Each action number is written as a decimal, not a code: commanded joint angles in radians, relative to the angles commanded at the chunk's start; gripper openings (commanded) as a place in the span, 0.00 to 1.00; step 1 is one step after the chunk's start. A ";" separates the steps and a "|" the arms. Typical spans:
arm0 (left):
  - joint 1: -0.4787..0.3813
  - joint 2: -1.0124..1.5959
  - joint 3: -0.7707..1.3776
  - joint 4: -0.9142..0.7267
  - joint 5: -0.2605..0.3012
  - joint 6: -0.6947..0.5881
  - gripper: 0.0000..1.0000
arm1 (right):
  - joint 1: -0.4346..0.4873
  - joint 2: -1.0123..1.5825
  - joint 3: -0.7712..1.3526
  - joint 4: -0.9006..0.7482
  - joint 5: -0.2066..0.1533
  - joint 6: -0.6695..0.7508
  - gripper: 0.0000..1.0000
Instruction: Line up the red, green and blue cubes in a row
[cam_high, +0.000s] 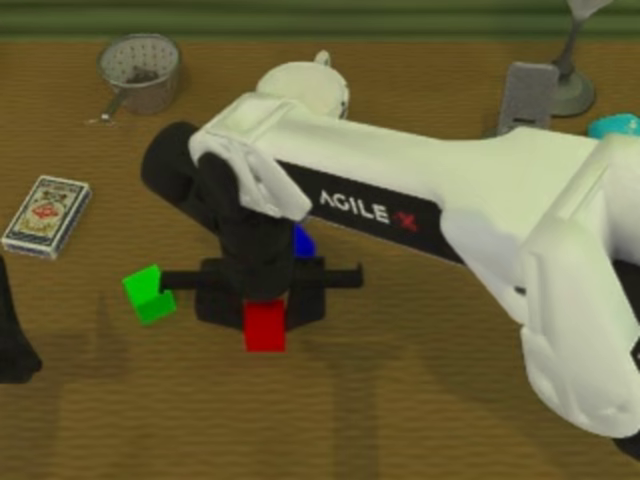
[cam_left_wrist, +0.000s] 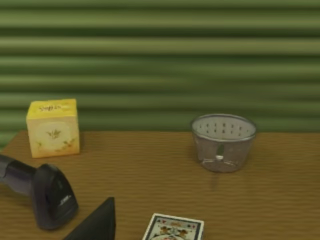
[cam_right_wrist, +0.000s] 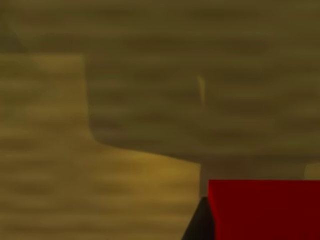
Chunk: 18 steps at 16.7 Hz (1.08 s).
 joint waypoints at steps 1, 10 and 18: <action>0.000 0.000 0.000 0.000 0.000 0.000 1.00 | 0.000 0.000 0.000 0.000 0.000 0.000 0.38; 0.000 0.000 0.000 0.000 0.000 0.000 1.00 | 0.000 0.000 0.000 0.000 0.000 0.000 1.00; 0.000 0.000 0.000 0.000 0.000 0.000 1.00 | -0.003 0.000 0.000 0.000 0.000 0.000 1.00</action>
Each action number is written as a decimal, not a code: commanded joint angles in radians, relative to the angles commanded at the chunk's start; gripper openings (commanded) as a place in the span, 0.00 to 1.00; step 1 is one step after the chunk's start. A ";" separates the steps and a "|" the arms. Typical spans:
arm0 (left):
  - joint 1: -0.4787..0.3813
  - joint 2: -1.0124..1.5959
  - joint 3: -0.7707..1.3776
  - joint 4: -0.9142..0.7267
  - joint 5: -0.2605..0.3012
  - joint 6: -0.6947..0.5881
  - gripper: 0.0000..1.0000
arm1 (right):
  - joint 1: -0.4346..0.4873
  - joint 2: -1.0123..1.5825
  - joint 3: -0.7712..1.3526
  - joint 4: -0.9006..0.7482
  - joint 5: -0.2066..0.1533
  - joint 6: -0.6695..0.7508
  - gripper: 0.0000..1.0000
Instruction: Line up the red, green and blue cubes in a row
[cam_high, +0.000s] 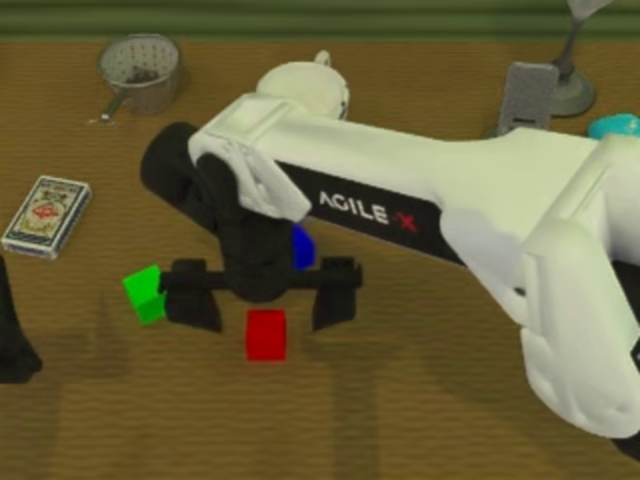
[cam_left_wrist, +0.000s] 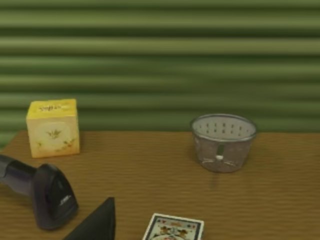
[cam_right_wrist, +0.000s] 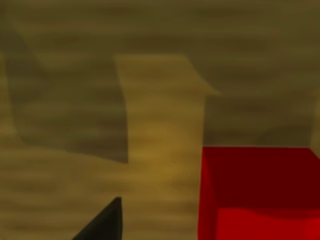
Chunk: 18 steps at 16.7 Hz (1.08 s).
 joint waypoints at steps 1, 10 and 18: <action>0.000 0.000 0.000 0.000 0.000 0.000 1.00 | 0.001 0.000 0.003 -0.003 0.000 0.000 1.00; 0.000 0.000 0.000 0.000 0.000 0.000 1.00 | 0.013 -0.003 0.267 -0.270 0.000 0.003 1.00; -0.010 0.042 0.041 -0.029 0.002 0.021 1.00 | -0.015 -0.061 0.215 -0.238 0.017 -0.028 1.00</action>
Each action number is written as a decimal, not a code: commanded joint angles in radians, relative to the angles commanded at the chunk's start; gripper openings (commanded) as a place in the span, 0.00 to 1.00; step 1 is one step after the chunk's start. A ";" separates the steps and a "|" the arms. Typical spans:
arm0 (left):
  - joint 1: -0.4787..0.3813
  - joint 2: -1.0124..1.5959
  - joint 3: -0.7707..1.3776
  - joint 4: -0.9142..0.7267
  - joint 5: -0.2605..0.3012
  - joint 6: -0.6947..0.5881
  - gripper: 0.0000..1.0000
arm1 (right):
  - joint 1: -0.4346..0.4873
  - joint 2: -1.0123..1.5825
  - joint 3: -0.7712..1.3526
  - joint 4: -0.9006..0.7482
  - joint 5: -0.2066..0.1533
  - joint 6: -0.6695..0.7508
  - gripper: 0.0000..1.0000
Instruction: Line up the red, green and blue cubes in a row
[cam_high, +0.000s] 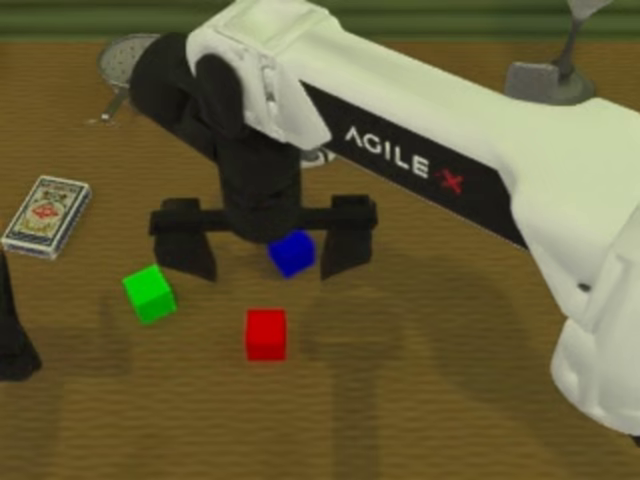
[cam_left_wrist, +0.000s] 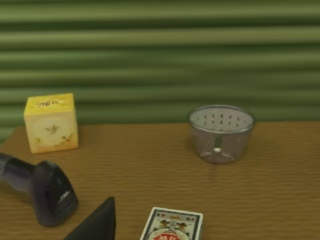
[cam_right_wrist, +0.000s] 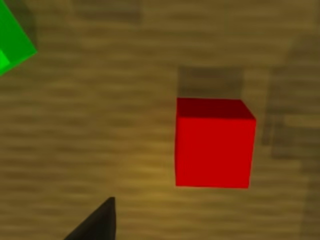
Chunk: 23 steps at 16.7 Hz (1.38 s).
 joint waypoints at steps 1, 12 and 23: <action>-0.006 0.029 0.028 -0.020 0.001 0.014 1.00 | -0.015 -0.040 -0.035 0.023 0.011 -0.020 1.00; -0.115 0.822 0.597 -0.443 -0.001 0.310 1.00 | -0.375 -1.071 -0.940 0.528 0.124 -0.410 1.00; -0.233 1.658 1.192 -0.900 0.000 0.626 1.00 | -0.756 -2.144 -2.062 1.167 0.036 -0.788 1.00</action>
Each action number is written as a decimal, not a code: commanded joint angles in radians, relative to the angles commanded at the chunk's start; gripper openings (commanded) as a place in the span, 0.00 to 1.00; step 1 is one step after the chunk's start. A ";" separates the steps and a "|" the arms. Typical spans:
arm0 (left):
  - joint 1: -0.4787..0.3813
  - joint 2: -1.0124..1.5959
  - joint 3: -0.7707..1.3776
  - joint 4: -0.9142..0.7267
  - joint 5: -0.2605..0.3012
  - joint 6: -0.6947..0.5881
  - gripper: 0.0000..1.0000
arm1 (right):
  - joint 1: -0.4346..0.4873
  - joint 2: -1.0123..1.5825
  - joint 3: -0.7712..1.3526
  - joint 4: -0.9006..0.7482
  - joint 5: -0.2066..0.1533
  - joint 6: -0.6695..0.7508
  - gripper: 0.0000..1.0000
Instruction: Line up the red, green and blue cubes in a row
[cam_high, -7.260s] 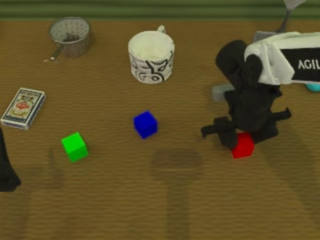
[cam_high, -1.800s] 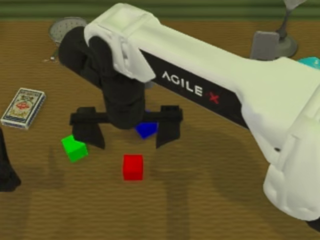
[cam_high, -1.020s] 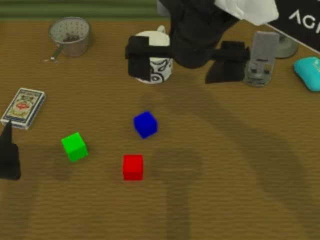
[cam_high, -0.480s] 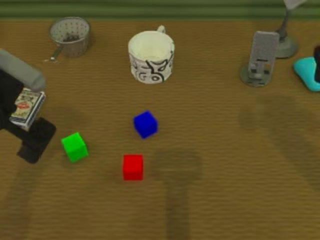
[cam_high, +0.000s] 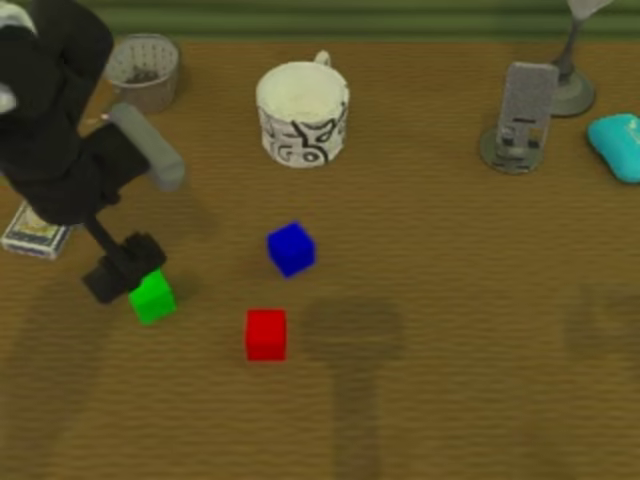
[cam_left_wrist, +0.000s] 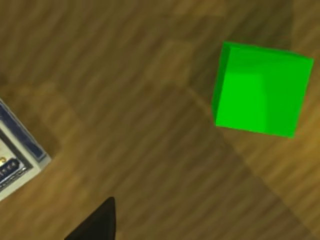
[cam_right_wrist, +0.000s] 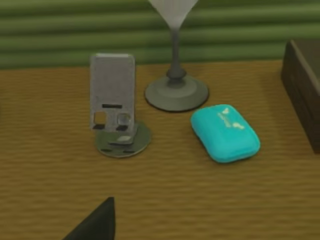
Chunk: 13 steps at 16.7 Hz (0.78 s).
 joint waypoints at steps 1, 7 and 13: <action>-0.008 0.054 0.041 -0.028 0.000 0.021 1.00 | -0.022 -0.060 -0.068 0.050 -0.016 -0.019 1.00; -0.034 0.234 0.189 -0.124 -0.002 0.093 1.00 | -0.102 -0.297 -0.304 0.249 -0.089 -0.076 1.00; -0.032 0.249 0.200 -0.130 -0.002 0.098 1.00 | -0.104 -0.308 -0.313 0.257 -0.092 -0.078 1.00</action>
